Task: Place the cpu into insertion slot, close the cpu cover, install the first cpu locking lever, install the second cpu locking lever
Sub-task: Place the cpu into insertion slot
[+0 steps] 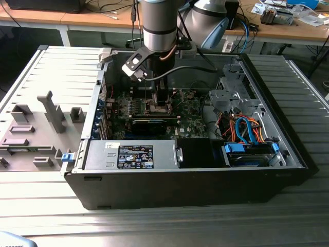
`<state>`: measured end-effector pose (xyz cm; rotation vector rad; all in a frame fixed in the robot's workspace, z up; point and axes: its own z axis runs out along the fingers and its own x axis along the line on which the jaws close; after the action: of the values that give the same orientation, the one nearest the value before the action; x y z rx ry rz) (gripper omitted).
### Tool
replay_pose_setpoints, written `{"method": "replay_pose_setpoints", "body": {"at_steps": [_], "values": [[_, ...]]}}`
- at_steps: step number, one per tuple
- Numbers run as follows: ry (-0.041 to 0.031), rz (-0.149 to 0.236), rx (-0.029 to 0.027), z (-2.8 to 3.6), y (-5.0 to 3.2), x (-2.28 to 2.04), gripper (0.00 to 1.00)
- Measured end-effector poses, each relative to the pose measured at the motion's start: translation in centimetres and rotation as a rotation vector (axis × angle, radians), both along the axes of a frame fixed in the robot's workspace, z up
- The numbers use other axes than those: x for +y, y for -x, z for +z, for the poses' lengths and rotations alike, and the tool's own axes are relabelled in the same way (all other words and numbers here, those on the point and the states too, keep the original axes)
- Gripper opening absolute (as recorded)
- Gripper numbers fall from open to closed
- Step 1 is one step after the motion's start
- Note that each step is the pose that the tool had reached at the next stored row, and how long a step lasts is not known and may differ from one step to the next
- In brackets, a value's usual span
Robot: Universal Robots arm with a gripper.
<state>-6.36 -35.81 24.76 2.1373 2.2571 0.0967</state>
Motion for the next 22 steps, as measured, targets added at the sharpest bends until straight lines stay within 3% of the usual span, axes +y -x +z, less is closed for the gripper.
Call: {"method": "replay_pose_setpoints", "body": {"at_steps": [22], "values": [[0.0001, 0.000, 0.0000, -0.54, 0.03, 0.00, 0.55]]}}
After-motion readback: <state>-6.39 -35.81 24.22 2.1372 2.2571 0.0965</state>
